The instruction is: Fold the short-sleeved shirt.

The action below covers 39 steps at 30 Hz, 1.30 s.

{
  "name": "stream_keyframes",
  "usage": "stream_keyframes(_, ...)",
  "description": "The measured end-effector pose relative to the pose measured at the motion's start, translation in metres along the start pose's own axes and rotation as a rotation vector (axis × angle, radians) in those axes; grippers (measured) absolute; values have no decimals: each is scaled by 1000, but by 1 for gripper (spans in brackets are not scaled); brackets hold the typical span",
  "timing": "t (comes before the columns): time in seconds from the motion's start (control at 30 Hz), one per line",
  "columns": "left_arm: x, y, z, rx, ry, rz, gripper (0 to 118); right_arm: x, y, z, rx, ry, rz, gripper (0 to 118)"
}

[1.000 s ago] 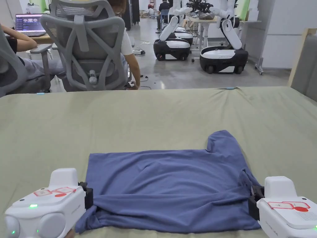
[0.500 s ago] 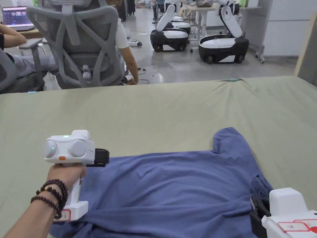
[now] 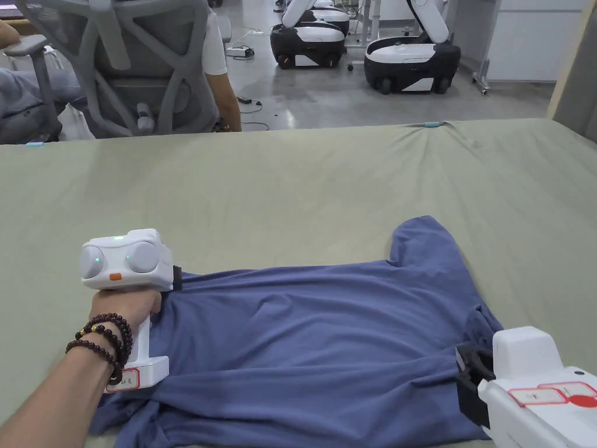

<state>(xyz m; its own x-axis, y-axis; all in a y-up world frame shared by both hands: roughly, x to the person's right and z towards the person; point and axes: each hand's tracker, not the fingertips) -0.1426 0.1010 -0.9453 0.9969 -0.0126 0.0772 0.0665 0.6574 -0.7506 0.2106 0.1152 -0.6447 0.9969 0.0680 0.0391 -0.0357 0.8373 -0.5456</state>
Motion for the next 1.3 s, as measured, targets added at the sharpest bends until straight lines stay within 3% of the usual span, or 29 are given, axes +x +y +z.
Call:
stream_keyframes(0.2,3,1,28,41,-39,-19,1,36,69,-40,12,-18,-34,0)
stream_keyframes(0.23,4,0,32,49,-42,-24,1,48,84,-56,-2,-27,-38,7)
stream_keyframes(0.3,1,1,34,60,-48,-13,1,65,109,-87,-77,-21,-48,66)
stream_keyframes(0.33,0,0,37,62,-54,-6,1,73,119,-107,-130,-14,-46,85)
stream_keyframes(0.37,0,0,38,66,-58,3,1,83,128,-124,-166,-5,-48,89)
stream_keyframes(0.53,-3,-1,34,72,-64,14,1,109,131,-227,-410,-38,-53,78)
stream_keyframes(0.6,-3,0,32,67,-65,11,1,114,126,-253,-479,-54,-55,66)
stream_keyframes(0.63,-3,0,32,66,-63,8,1,112,121,-257,-503,-58,-53,58)
stream_keyframes(0.7,-3,1,29,67,-56,2,1,110,117,-264,-500,-49,-63,27)
stream_keyframes(0.73,-3,1,30,67,-54,0,1,104,117,-255,-488,-44,-66,3)
stream_keyframes(0.83,-1,2,35,73,-57,-11,1,90,122,-230,-405,-30,-84,4)
stream_keyframes(0.9,-1,1,44,87,-51,-26,1,84,125,-215,-357,-54,-37,4)
stream_keyframes(1.03,-9,-11,80,140,-74,-32,1,84,132,-161,-246,-22,-38,4)
stream_keyframes(1.3,-40,-80,161,209,-103,-5,1,84,99,-32,-64,-20,7,4)
